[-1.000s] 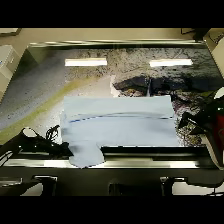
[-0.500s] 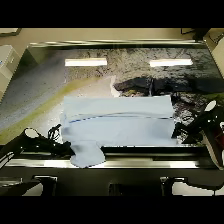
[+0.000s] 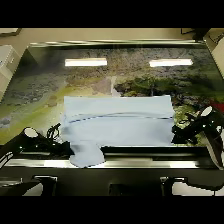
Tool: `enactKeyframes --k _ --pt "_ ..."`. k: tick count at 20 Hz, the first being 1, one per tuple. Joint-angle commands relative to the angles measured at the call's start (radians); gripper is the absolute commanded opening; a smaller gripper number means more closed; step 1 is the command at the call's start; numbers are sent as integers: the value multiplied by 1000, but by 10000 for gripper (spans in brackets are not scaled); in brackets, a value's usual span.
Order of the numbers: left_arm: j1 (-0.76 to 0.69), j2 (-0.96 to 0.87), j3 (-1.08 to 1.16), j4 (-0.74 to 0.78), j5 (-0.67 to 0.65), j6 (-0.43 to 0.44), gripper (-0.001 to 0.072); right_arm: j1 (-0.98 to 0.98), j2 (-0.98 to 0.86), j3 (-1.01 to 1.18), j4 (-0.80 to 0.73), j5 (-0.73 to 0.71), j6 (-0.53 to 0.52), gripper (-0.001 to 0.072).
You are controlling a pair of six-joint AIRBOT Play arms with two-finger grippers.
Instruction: Fold the clothes and pants, and hang the long-sleeved shirts on hangers.
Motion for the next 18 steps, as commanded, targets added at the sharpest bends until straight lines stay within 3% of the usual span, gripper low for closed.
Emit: enactKeyframes --k 1,4,7,14,18 --pt "38 29 63 36 -42 19 25 0 32 23 10 16 -22 44" --pt "129 50 219 51 -106 59 24 0 70 154 84 21 -36 40" --pt "137 -12 411 51 -66 50 23 28 31 319 98 2 14 40" --pt "72 -401 922 50 -60 -45 23 144 -230 663 35 -96 158 42" --pt "51 -587 1074 50 -61 -61 24 145 -328 688 93 -186 176 43"
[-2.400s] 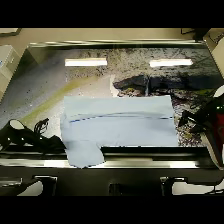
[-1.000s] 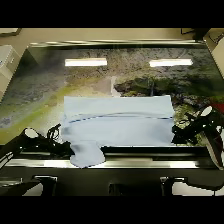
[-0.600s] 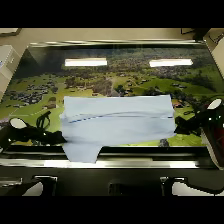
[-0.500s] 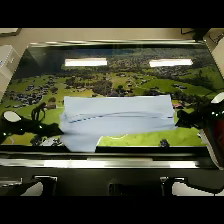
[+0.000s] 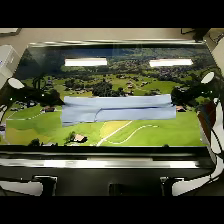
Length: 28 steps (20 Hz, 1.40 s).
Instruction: Fold the clothes and pants, and hang the long-sleeved shirts on hangers.
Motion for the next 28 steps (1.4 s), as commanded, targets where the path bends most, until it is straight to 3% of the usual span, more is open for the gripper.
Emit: enactKeyframes --k 1,5,7,8,9,10,11,16,21,22,24,25,26,27,28 --pt "-20 -163 148 -1 5 -22 23 8 -86 41 35 -91 47 43" --pt "-53 -244 175 -6 19 -22 25 8 -121 41 84 -106 64 48" --pt "-60 -251 176 -6 11 -20 62 6 -114 46 95 -94 77 106" --pt "-55 -246 189 -6 -10 6 285 -4 -107 59 93 -79 107 203" --pt "-45 -244 216 -6 -63 32 607 -22 -97 74 94 -55 105 421" --pt "-31 -240 244 -6 -106 31 657 -47 -92 92 90 -23 72 605" --pt "-15 -230 269 -6 -141 25 656 -75 -92 98 90 3 46 683" --pt "14 -120 304 -7 -173 -3 656 -123 -170 96 184 77 -80 713" --pt "-21 -37 304 -72 -169 -2 653 -97 -238 96 275 37 -83 701" --pt "-33 -32 304 -89 -169 -2 652 -83 -242 96 281 39 -83 615" --pt "-66 -32 304 -101 -151 -2 652 -56 -242 96 282 41 -84 312" --pt "-85 -33 303 -101 -133 -3 649 -49 -238 97 297 42 -83 33" --pt "-111 -37 302 -101 -109 -3 602 -48 -227 97 340 45 -104 40" --pt "-138 -42 302 -101 -85 -3 455 -50 -205 97 390 60 -147 40" --pt "-171 -50 299 -101 -56 -4 263 -49 -170 97 422 64 -163 40"
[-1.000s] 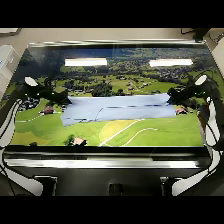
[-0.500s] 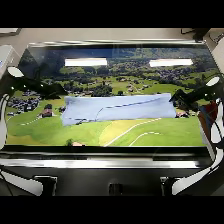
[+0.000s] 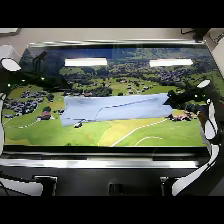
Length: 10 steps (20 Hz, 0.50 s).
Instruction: Fold the clothes and pants, and hang the long-sleeved shirts on hangers.
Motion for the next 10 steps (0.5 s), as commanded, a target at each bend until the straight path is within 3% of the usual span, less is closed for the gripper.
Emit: enactKeyframes --k 1,4,8,10 --pt "-111 -16 -15 -14 113 -8 119 10 84 2 132 26 -56 40" --pt "-282 -76 -67 -35 265 -72 40 37 235 2 174 63 -63 40" --pt "-464 -186 -72 -102 355 -131 32 128 444 2 161 164 -41 41" --pt "-517 -234 -72 -102 406 -216 27 173 536 2 150 162 -8 41"
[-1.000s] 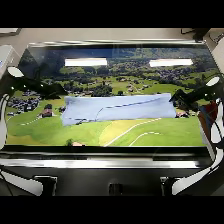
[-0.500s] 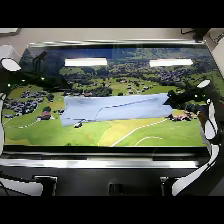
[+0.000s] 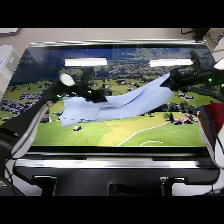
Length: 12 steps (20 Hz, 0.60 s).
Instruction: Fold the clothes and pants, and hang the long-sleeved shirts on hangers.
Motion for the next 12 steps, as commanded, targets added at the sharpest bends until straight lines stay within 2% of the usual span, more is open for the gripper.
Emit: enactKeyframes --k 1,3,5,9,12 --pt "-124 -90 -5 -25 141 -169 27 81 169 1 0 29 51 42" --pt "-177 -133 -5 -46 237 -262 27 128 227 1 -1 19 86 42" --pt "-239 -174 -4 -177 344 -308 26 175 258 1 -4 19 126 42" --pt "-391 -228 24 -591 601 -265 26 261 266 1 -39 2 175 42" --pt "-422 -262 59 -640 621 -250 26 294 259 1 -71 -62 207 43"
